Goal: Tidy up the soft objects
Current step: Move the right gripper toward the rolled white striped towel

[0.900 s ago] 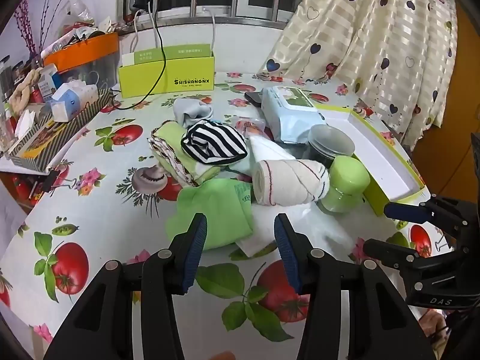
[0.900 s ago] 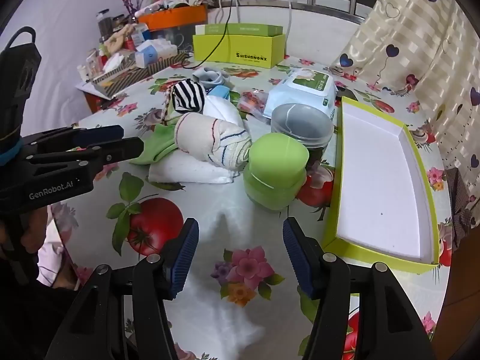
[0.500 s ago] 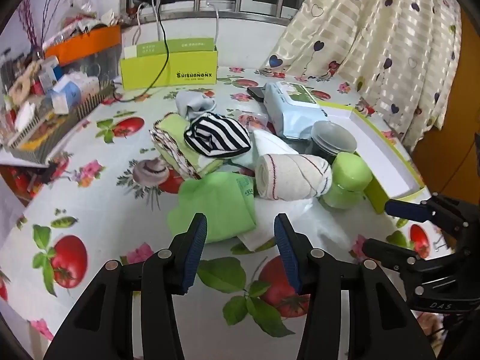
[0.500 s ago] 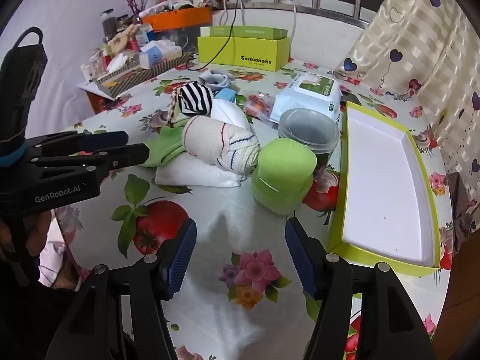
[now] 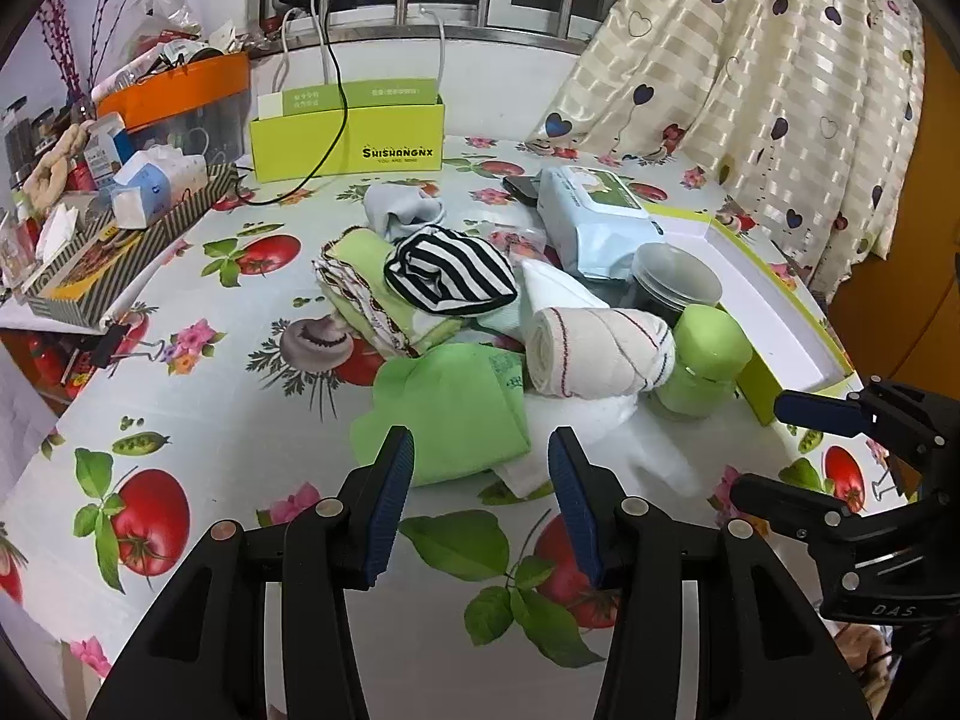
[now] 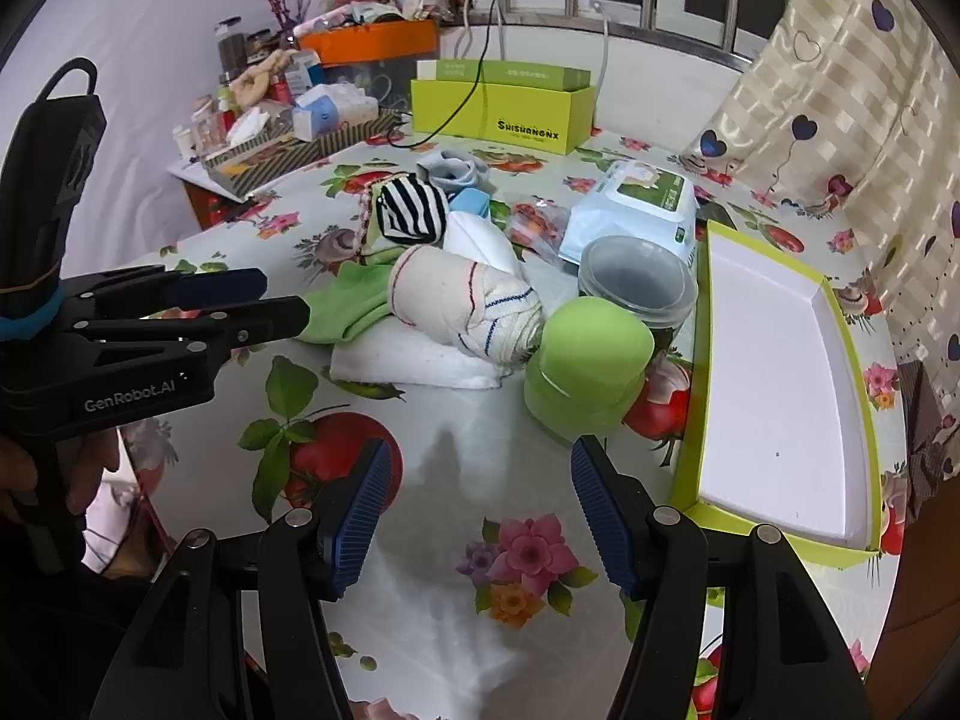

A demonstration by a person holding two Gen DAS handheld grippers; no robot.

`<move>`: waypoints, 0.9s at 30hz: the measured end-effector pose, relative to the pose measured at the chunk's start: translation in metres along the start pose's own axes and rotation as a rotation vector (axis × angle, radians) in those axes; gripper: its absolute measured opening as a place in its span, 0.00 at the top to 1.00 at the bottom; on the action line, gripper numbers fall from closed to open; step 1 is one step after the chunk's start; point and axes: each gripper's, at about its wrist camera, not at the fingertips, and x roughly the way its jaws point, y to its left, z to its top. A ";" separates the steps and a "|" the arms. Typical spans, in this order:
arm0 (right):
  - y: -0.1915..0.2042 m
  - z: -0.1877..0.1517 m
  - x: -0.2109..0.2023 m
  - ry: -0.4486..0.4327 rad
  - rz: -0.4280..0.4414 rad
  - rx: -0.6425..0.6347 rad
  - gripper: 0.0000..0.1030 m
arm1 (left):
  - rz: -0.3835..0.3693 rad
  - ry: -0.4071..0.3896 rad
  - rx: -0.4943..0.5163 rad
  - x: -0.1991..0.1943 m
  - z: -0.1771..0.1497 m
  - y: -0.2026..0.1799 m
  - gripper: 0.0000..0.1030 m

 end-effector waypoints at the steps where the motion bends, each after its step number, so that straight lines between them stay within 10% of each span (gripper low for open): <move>1: 0.000 0.000 -0.001 -0.002 0.001 -0.001 0.39 | 0.002 -0.001 0.000 0.000 0.000 0.000 0.53; 27: 0.006 0.006 0.000 -0.018 0.027 -0.027 0.39 | -0.002 0.010 0.001 0.005 0.000 0.005 0.53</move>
